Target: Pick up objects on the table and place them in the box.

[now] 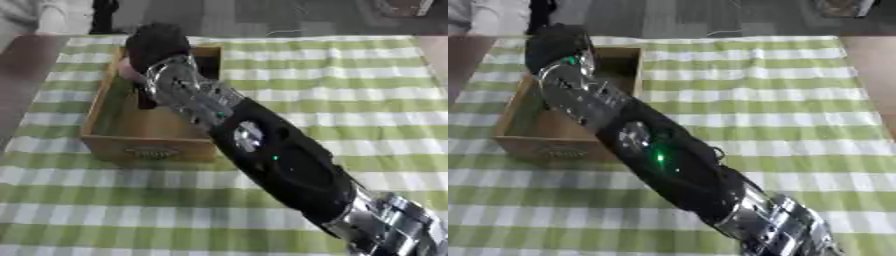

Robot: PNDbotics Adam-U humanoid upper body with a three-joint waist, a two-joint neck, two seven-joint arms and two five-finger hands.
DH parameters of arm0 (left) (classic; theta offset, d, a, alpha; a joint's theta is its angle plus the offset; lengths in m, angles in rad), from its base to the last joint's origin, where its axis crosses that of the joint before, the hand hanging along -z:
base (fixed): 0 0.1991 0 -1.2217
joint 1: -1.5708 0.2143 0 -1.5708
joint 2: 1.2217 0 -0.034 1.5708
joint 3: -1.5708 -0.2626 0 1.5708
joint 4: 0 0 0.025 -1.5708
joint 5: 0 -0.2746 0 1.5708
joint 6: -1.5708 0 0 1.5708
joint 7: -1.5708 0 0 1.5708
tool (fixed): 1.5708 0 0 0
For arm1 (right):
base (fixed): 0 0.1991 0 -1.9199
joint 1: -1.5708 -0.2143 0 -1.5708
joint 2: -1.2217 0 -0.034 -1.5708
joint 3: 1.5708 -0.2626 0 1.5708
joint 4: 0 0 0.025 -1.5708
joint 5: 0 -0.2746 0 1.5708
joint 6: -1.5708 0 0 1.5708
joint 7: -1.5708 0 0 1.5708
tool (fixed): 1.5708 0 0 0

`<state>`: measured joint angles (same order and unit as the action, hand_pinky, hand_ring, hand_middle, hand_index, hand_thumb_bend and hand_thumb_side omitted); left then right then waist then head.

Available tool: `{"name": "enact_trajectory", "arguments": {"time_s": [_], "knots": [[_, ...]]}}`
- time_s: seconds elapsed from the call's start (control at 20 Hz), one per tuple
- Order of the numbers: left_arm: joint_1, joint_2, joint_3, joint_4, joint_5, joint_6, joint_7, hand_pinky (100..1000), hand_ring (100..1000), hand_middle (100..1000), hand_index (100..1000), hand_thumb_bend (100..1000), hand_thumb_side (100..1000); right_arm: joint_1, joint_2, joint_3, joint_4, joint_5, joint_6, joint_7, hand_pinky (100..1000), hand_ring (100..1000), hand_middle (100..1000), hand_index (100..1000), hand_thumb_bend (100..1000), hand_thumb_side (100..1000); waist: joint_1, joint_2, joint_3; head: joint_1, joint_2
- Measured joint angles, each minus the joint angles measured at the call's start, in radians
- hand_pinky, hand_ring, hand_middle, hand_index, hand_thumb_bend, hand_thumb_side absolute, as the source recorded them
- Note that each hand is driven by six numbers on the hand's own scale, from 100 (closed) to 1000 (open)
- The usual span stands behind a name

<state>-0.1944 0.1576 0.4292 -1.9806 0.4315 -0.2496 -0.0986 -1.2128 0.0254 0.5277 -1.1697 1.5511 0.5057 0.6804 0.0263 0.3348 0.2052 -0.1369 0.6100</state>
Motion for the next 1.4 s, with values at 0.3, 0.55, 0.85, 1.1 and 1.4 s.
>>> {"name": "enact_trajectory", "arguments": {"time_s": [0.3,0.55,0.85,1.1,1.4], "knots": [[0.000,-0.001,0.000,0.000,0.000,-0.001,-0.002,470,441,505,798,100,915,0.009,0.037,-0.031,0.086,0.034,0.047,-0.054,645,702,464,625,100,376,0.000,0.005,0.003,-0.005,-0.006],[0.000,-0.001,0.000,0.000,0.000,-0.001,-0.003,469,440,505,798,100,916,0.017,0.046,-0.046,0.115,0.021,0.065,-0.068,695,763,591,802,100,441,0.000,0.011,0.003,-0.005,-0.007],[0.000,-0.008,0.000,0.000,0.000,0.000,-0.004,469,439,504,798,100,916,0.017,0.048,-0.047,0.073,-0.084,0.064,-0.039,757,828,706,967,107,647,0.002,0.014,0.002,-0.006,-0.007],[0.001,-0.008,0.000,0.000,0.000,0.001,-0.006,469,439,504,798,100,914,0.017,0.039,-0.049,0.022,-0.109,0.058,-0.020,778,853,740,1000,742,633,0.003,0.014,-0.001,-0.006,-0.007],[0.001,-0.008,0.000,0.000,0.000,0.001,-0.008,470,439,504,798,100,915,0.016,0.029,-0.060,-0.029,-0.093,0.042,-0.004,785,857,752,1000,764,633,0.005,0.014,-0.003,-0.006,-0.006]]}}
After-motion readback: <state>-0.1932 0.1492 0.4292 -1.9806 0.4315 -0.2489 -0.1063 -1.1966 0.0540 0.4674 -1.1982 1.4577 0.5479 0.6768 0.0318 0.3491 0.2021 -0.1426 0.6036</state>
